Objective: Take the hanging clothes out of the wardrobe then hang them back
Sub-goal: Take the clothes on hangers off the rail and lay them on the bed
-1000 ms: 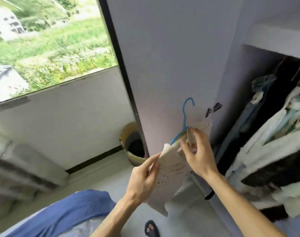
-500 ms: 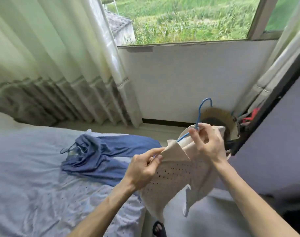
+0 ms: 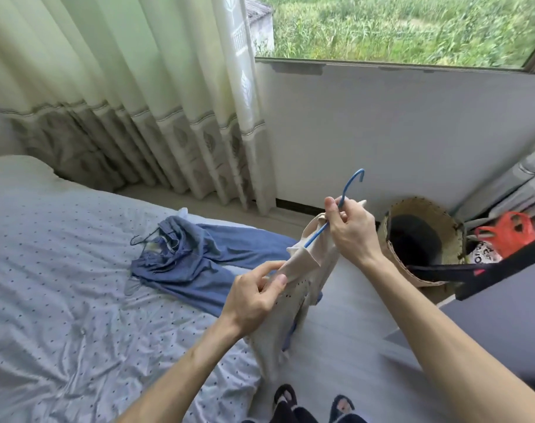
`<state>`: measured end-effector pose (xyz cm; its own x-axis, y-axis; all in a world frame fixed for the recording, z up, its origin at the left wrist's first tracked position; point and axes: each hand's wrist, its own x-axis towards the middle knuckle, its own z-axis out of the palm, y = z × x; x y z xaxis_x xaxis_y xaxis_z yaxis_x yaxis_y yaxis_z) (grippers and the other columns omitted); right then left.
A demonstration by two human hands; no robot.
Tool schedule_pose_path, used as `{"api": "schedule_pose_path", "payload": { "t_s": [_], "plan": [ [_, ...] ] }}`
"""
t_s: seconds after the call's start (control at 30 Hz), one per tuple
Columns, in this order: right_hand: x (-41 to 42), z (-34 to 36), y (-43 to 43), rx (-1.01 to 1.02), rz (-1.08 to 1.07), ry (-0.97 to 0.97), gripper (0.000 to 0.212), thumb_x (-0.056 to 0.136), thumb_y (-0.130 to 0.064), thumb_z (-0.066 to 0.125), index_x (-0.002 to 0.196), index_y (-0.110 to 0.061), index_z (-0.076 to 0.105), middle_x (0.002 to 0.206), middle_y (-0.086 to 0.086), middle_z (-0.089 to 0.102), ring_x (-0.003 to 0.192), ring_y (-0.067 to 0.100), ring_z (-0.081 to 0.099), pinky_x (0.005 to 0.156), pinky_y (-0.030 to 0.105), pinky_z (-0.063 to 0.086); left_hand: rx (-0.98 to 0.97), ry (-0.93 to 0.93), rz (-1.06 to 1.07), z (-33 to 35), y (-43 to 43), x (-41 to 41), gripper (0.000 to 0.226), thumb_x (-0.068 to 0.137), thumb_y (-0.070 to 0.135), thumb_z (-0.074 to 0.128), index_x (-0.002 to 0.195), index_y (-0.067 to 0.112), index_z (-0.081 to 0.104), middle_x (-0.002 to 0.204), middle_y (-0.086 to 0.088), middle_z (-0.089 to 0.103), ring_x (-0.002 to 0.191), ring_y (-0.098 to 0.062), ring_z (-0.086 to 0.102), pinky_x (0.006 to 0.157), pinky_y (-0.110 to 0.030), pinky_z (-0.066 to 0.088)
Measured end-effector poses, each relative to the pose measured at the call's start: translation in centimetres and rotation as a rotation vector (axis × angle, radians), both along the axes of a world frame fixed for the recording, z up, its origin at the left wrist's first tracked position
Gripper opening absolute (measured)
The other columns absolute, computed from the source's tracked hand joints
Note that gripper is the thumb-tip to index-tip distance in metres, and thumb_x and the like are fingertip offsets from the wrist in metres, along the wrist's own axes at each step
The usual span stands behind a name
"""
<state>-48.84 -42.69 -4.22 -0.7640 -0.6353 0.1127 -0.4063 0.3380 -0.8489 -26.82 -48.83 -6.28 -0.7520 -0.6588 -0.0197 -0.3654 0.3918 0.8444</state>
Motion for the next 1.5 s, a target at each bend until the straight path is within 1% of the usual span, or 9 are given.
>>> {"api": "schedule_pose_path", "payload": {
  "t_s": [0.13,0.3,0.47,0.67,0.83,1.0,1.2,1.37,1.5],
  "plan": [
    [-0.8,0.8,-1.8,0.035,0.034,0.076,0.035,0.102,-0.039,0.048,0.078,-0.015,0.053,0.074,0.001,0.057,0.078,0.023,0.053,0.075,0.036,0.040,-0.190,-0.168,-0.034,0.9,-0.7,-1.5,0.029,0.090,0.048,0.052,0.118,0.045,0.058,0.062,0.008,0.057,0.056,-0.007,0.050,0.060,-0.026,0.039],
    [-1.7,1.8,-3.2,0.078,0.068,0.182,0.036,0.103,-0.041,0.045,0.078,-0.016,0.048,0.078,-0.001,0.052,0.080,0.025,0.050,0.072,0.035,0.032,-0.259,-0.264,-0.057,3.3,-0.8,-4.4,0.057,0.087,0.030,0.057,0.138,0.045,0.036,0.099,0.015,0.061,0.094,-0.011,0.060,0.081,-0.034,0.047],
    [-3.0,3.5,-3.9,0.077,0.108,0.264,0.035,0.104,-0.043,0.041,0.078,-0.018,0.045,0.080,-0.002,0.051,0.080,0.021,0.044,0.071,0.033,0.026,-0.271,-0.218,0.026,4.1,-0.5,-7.2,0.050,0.095,0.039,0.053,0.140,0.036,0.034,0.087,0.010,0.056,0.087,-0.022,0.062,0.078,-0.039,0.047],
    [-3.8,5.1,-5.0,0.078,0.186,0.300,0.041,0.104,-0.045,0.037,0.078,-0.015,0.047,0.083,0.004,0.057,0.080,0.024,0.044,0.073,0.034,0.029,-0.315,-0.115,0.150,4.6,-0.4,-8.5,0.023,0.097,0.044,0.051,0.119,0.038,0.053,0.071,0.015,0.056,0.080,-0.021,0.064,0.070,-0.036,0.048],
    [-3.3,6.0,-7.2,0.058,0.238,0.318,0.043,0.103,-0.047,0.036,0.077,-0.016,0.047,0.083,0.004,0.057,0.079,0.027,0.049,0.073,0.035,0.032,-0.340,-0.026,0.273,5.3,-2.3,-7.6,0.020,0.095,0.039,0.059,0.114,0.034,0.062,0.057,0.023,0.054,0.053,-0.002,0.050,0.054,-0.022,0.035],
    [-1.1,6.5,-11.0,0.020,0.331,0.315,0.043,0.103,-0.047,0.039,0.073,-0.017,0.046,0.080,0.000,0.054,0.077,0.025,0.047,0.072,0.034,0.030,-0.270,0.037,0.339,5.1,-4.9,-5.3,0.018,0.096,0.029,0.062,0.113,0.026,0.066,0.056,0.024,0.055,0.048,0.002,0.048,0.049,-0.012,0.028],
    [3.2,2.3,-18.5,0.064,0.508,0.221,0.040,0.101,-0.041,0.046,0.072,-0.013,0.049,0.078,0.001,0.056,0.078,0.021,0.046,0.069,0.032,0.029,-0.277,-0.038,0.431,0.8,-11.1,-0.2,0.026,0.093,0.045,0.052,0.113,0.033,0.064,0.089,0.011,0.073,0.079,-0.012,0.068,0.067,-0.025,0.051],
    [7.9,-2.4,-26.8,0.065,0.578,0.153,0.033,0.101,-0.036,0.048,0.081,-0.012,0.059,0.083,-0.003,0.056,0.082,0.019,0.052,0.074,0.032,0.037,-0.350,-0.106,0.515,-3.9,-18.6,4.0,0.024,0.099,0.039,0.052,0.115,0.027,0.064,0.105,0.011,0.073,0.093,-0.014,0.067,0.067,-0.023,0.045],
    [11.9,-6.0,-34.2,0.042,0.653,0.098,0.019,0.099,-0.030,0.052,0.109,-0.024,0.067,0.112,-0.005,0.062,0.100,0.015,0.059,0.093,0.034,0.048,-0.401,-0.155,0.564,-7.7,-26.6,8.2,0.022,0.103,0.034,0.047,0.115,0.022,0.061,0.110,0.011,0.071,0.091,-0.019,0.070,0.062,-0.024,0.042]
  ]
}}
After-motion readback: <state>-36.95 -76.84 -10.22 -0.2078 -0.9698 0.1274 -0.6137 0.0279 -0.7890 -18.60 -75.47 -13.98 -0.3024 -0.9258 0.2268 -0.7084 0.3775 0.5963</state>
